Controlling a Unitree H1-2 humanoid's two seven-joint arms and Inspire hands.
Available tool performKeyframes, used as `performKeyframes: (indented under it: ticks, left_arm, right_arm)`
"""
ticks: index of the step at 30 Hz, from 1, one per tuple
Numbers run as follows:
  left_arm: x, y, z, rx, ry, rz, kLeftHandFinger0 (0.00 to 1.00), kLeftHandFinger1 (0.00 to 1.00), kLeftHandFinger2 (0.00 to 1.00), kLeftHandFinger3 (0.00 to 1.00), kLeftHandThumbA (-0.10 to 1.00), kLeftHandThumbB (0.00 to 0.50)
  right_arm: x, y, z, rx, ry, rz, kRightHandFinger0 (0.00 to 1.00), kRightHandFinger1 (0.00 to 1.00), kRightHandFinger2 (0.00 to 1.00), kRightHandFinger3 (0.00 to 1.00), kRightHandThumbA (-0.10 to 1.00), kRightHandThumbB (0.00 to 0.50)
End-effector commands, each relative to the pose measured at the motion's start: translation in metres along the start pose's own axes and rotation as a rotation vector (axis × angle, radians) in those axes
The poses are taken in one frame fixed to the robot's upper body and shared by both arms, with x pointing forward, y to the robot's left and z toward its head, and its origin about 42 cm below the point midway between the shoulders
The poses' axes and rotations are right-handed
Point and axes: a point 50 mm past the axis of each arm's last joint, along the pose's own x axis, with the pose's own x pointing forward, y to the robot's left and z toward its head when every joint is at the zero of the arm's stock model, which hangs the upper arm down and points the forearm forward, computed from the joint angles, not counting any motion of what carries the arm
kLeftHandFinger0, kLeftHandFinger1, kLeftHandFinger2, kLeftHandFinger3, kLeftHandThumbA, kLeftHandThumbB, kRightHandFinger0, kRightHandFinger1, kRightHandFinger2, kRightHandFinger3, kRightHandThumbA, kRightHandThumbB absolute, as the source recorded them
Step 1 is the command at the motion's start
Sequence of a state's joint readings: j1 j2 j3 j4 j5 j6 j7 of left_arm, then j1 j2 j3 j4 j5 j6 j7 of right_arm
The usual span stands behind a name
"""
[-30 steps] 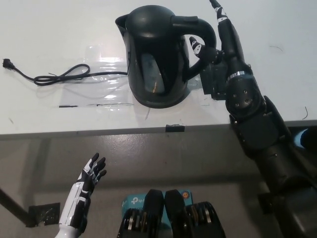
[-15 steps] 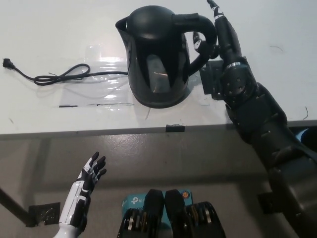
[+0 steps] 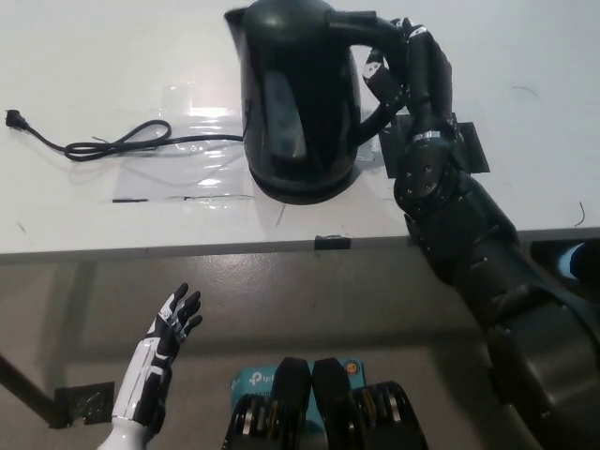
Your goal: Use the right hand to grab the handle of the kettle from the base and place it on the right side
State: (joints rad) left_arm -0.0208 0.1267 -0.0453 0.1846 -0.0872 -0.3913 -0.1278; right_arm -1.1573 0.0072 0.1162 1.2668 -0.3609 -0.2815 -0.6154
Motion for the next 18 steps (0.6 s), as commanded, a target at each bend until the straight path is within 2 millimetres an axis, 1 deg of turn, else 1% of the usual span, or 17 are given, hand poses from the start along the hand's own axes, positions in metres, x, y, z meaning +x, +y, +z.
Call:
performKeyframes:
  ticks: [1,2,3,4,5,6,7,8,9,10,12,13,14,15,16,17,18]
  left_arm:
    - [0.008,0.007,0.010,0.023,-0.052,-0.017,1.00,1.00,1.00,1.00,0.95,0.500]
    - [0.008,0.007,0.010,0.023,-0.051,-0.017,1.00,1.00,1.00,1.00,0.95,0.500]
    - [0.008,0.007,0.010,0.023,-0.049,-0.017,1.00,1.00,1.00,1.00,0.95,0.500]
    - [0.008,0.007,0.010,0.021,-0.049,-0.017,1.00,1.00,1.00,1.00,0.95,0.500]
    - [0.008,0.007,0.010,0.023,-0.049,-0.016,1.00,1.00,1.00,1.00,0.95,0.500]
    - [0.008,0.007,0.010,0.022,-0.047,-0.015,1.00,1.00,1.00,1.00,0.95,0.500]
    - [0.008,0.007,0.009,0.017,-0.046,-0.015,1.00,1.00,1.00,1.00,0.95,0.500]
    - [0.008,0.007,0.009,0.015,-0.045,-0.015,1.00,1.00,1.00,1.00,0.95,0.500]
    - [0.008,0.007,0.009,0.014,-0.044,-0.015,1.00,1.00,1.00,1.00,0.95,0.500]
    - [0.008,0.007,0.009,0.015,-0.042,-0.017,1.00,1.00,1.00,1.00,0.95,0.500]
    - [0.008,0.007,0.009,0.018,-0.043,-0.017,1.00,1.00,1.00,1.00,0.95,0.500]
    - [0.008,0.007,0.009,0.021,-0.042,-0.018,1.00,1.00,1.00,1.00,0.95,0.500]
    - [0.009,0.006,0.009,0.024,-0.044,-0.023,1.00,1.00,1.00,1.00,0.95,0.500]
    - [0.009,0.006,0.009,0.028,-0.045,-0.024,1.00,1.00,1.00,1.00,0.96,0.500]
    - [0.010,0.007,0.010,0.031,-0.046,-0.024,1.00,1.00,1.00,1.00,0.96,0.500]
    - [0.010,0.007,0.010,0.032,-0.045,-0.024,1.00,1.00,1.00,1.00,0.96,0.500]
    - [0.009,0.008,0.010,0.033,-0.043,-0.022,1.00,1.00,1.00,1.00,0.96,0.500]
  right_arm:
    - [0.034,-0.021,0.070,0.214,-0.171,-0.177,0.00,0.04,0.42,0.41,0.00,0.059]
    - [0.035,-0.021,0.074,0.248,-0.166,-0.183,0.00,0.04,0.40,0.36,0.01,0.068]
    - [0.036,-0.022,0.080,0.294,-0.176,-0.198,0.00,0.01,0.36,0.28,-0.02,0.080]
    - [0.036,-0.022,0.083,0.322,-0.188,-0.204,0.00,0.00,0.35,0.24,-0.04,0.084]
    - [0.036,-0.023,0.086,0.340,-0.207,-0.212,0.00,0.01,0.35,0.23,-0.02,0.078]
    - [0.037,-0.025,0.091,0.381,-0.217,-0.230,0.00,0.01,0.36,0.32,-0.06,0.087]
    - [0.039,-0.026,0.096,0.427,-0.198,-0.235,0.00,0.01,0.34,0.33,-0.05,0.087]
    - [0.041,-0.028,0.100,0.469,-0.184,-0.234,0.00,0.00,0.31,0.21,0.01,0.075]
    - [0.042,-0.029,0.104,0.513,-0.174,-0.233,0.00,0.00,0.32,0.17,0.03,0.071]
    - [0.045,-0.034,0.112,0.546,-0.179,-0.251,0.00,0.01,0.35,0.08,0.00,0.054]
    - [0.046,-0.038,0.119,0.582,-0.185,-0.265,0.00,0.01,0.37,0.09,-0.04,0.049]
    - [0.047,-0.042,0.124,0.619,-0.195,-0.274,0.00,0.00,0.36,0.06,-0.05,0.040]
    - [0.049,-0.048,0.131,0.661,-0.198,-0.299,0.00,0.00,0.38,0.11,-0.04,0.040]
    - [0.049,-0.055,0.136,0.675,-0.208,-0.311,0.00,0.00,0.37,0.19,0.00,0.026]
    - [0.050,-0.061,0.139,0.698,-0.225,-0.316,0.00,0.00,0.33,0.28,0.00,0.013]
    - [0.050,-0.065,0.140,0.721,-0.234,-0.321,0.00,0.00,0.33,0.35,-0.02,0.017]
    - [0.050,-0.070,0.140,0.723,-0.243,-0.331,0.00,0.00,0.35,0.40,-0.03,0.022]
